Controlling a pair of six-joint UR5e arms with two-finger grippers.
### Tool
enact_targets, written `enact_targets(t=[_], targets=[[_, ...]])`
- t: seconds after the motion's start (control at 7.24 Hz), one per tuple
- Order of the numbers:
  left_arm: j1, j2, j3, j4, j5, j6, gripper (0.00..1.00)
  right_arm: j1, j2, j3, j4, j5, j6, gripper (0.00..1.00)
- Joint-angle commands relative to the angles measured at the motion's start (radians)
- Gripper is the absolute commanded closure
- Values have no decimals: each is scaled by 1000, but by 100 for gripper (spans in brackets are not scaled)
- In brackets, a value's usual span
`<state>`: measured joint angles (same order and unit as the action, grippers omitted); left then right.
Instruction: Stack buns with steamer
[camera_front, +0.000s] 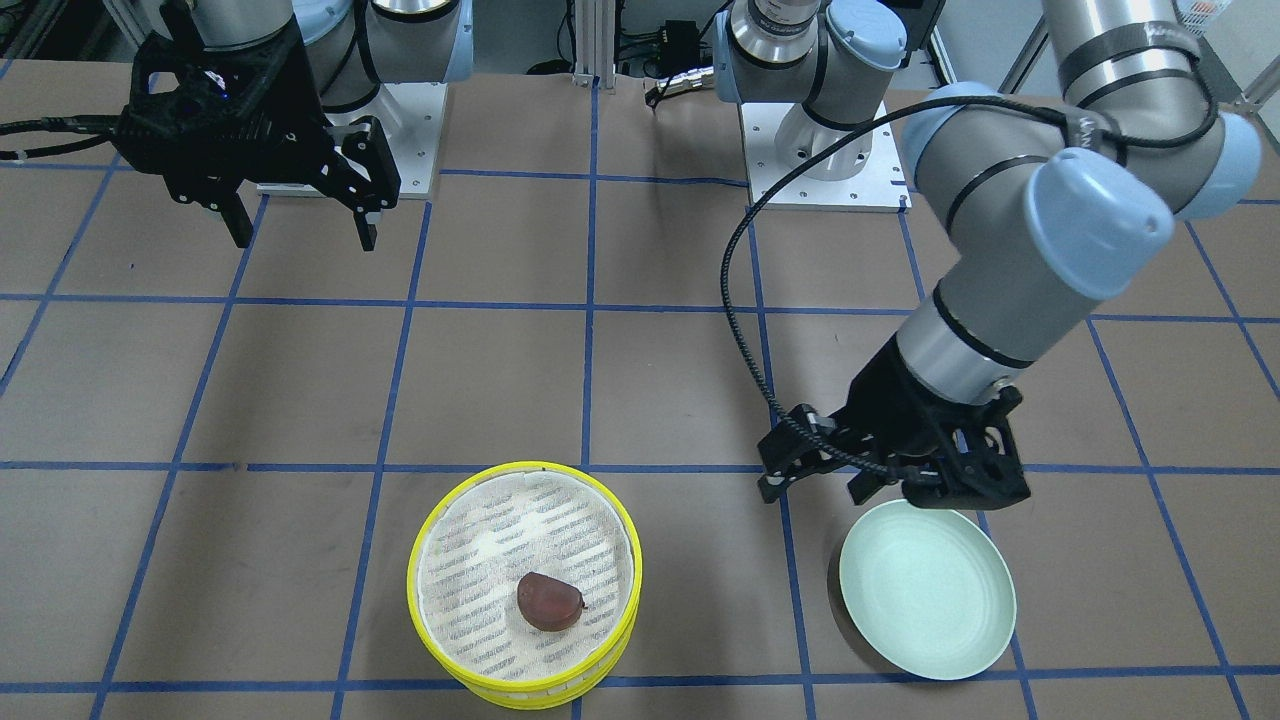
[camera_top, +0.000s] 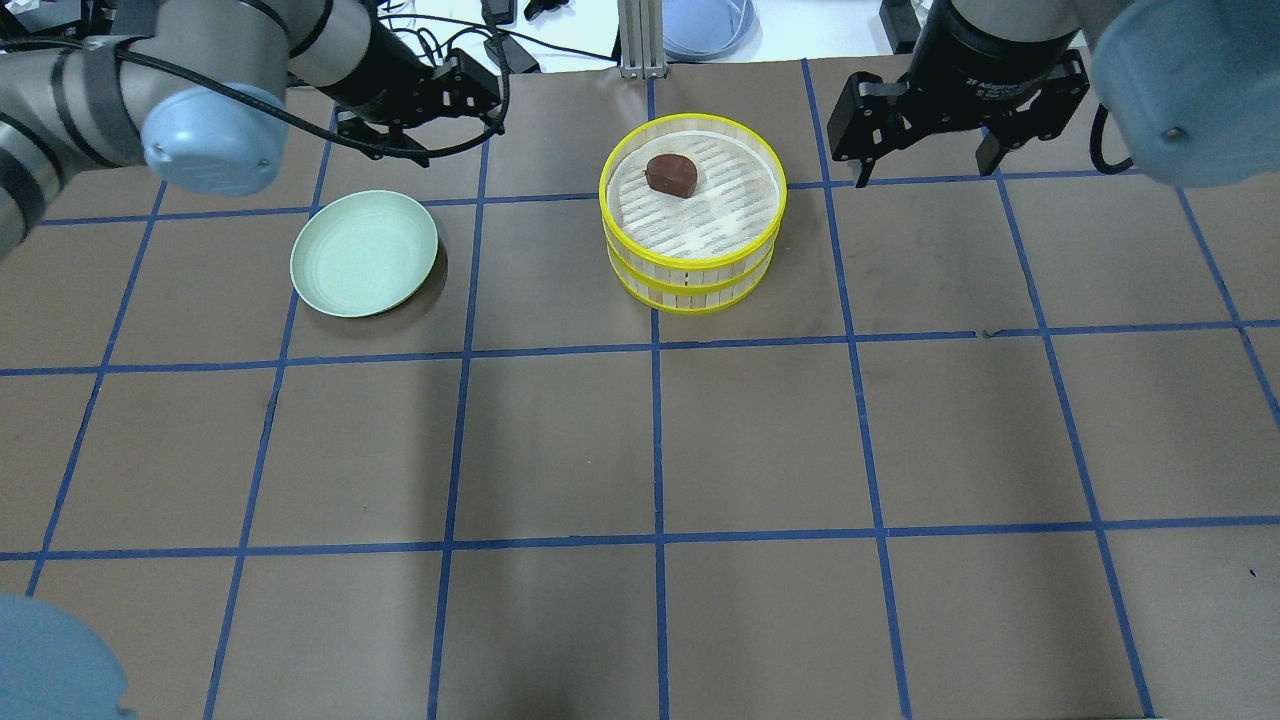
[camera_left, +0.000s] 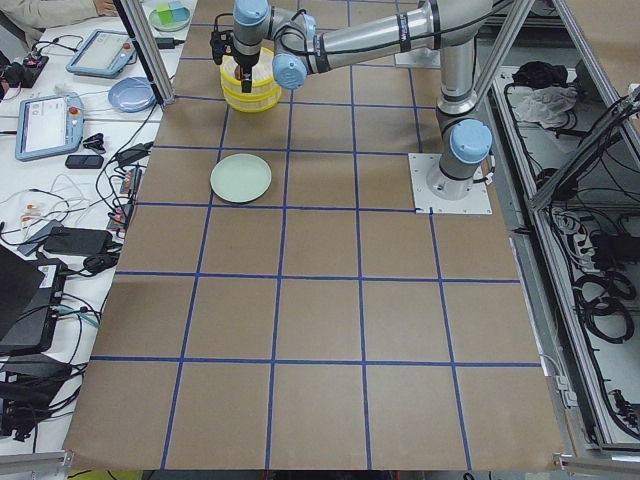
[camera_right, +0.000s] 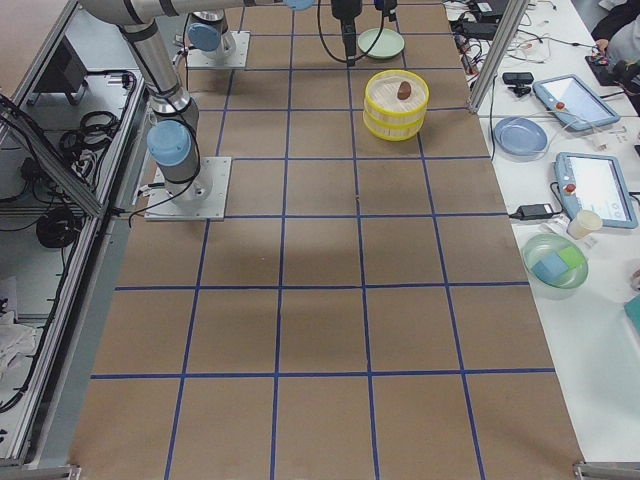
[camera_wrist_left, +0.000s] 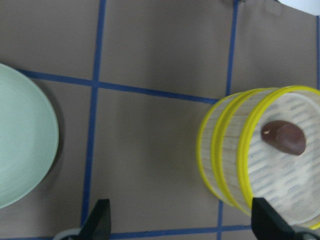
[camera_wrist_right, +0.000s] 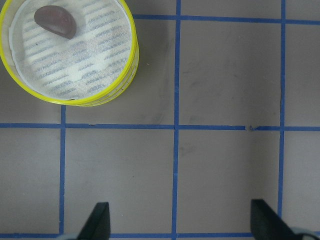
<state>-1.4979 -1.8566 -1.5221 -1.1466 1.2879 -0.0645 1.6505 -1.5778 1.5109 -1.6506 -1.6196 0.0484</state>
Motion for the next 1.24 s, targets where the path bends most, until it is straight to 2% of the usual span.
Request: enact_targets(t=[0.0, 0.28, 0.41, 0.55, 1.11], targets=[[42, 95, -1, -196, 272, 136, 0, 0, 2, 0, -12, 1, 2, 0], [44, 189, -1, -394, 300, 190, 0, -3, 5, 2, -11, 16, 8, 0], [33, 239, -4, -448, 298, 178, 0, -3, 5, 2, -11, 18, 7, 0], [31, 281, -16, -459, 295, 180, 0, -3, 7, 2, -9, 18, 7, 0], [39, 281, -21, -452, 295, 175, 0, -3, 7, 2, -9, 15, 7, 0]])
